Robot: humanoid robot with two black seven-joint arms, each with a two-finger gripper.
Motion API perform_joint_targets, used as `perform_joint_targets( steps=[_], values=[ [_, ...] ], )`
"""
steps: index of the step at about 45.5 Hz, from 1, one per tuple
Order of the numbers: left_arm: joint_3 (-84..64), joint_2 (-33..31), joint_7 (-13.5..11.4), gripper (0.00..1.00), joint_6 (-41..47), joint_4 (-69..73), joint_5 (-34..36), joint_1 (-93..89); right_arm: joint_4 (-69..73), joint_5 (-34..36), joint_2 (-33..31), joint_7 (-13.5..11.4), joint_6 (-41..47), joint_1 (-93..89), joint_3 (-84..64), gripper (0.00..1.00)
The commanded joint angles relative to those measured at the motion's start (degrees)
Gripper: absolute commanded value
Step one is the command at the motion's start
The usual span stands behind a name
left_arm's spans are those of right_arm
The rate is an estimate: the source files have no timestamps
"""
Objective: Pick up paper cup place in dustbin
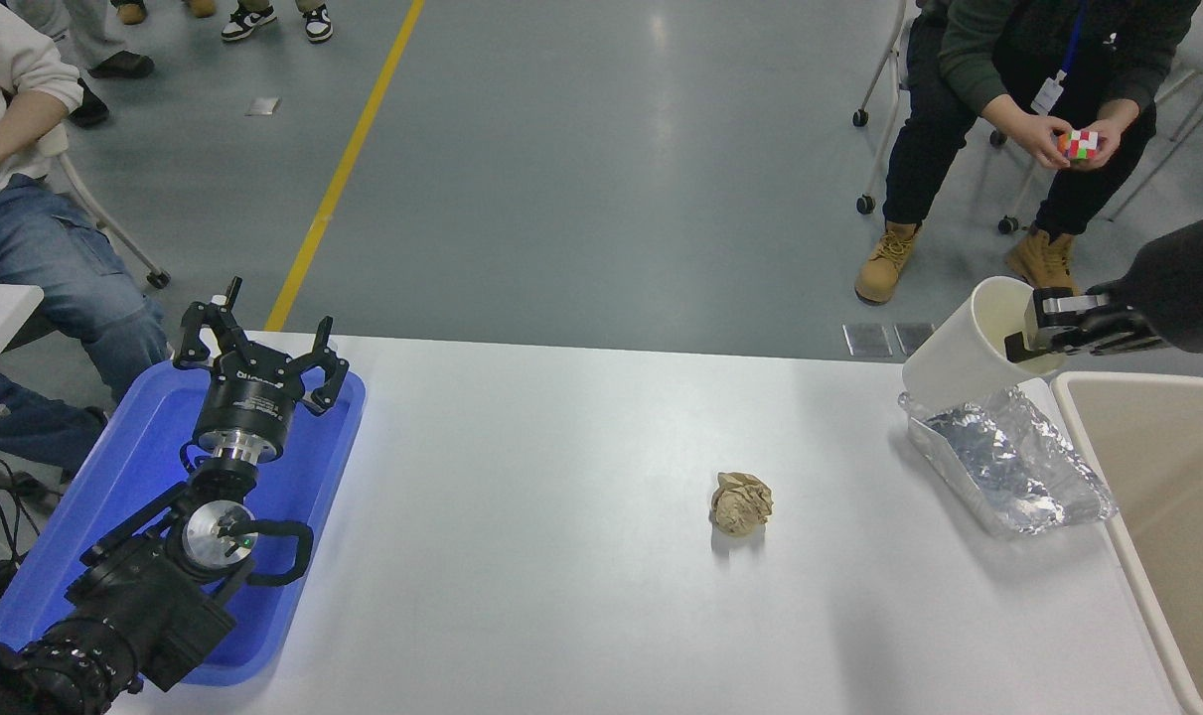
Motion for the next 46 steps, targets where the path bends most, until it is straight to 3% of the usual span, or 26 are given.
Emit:
perform_joint_targets(
  steps=[1, 13, 23, 46],
  values=[
    [0.0, 0.0, -0.01, 1.0, 0.0, 0.0, 0.0, 0.0, -0.42, -0.14, -0.69, -0.01, 2.01, 2.14, -0.33, 0.0],
    [0.0, 0.0, -0.01, 1.0, 0.0, 0.0, 0.0, 0.0, -1.04, -0.05, -0.61, -0.27, 1.66, 1.61, -0.24, 0.0],
    [0.0, 0.0, -0.01, 1.0, 0.0, 0.0, 0.0, 0.0, -10.52, 2.4, -2.71, -0.71, -1.94, -5.94, -0.42, 0.0],
    [0.0, 0.0, -0.01, 1.0, 0.0, 0.0, 0.0, 0.0, -40.76, 34.13, -5.44, -2.47, -16.26, -41.0, 0.2, 0.0]
  ],
)
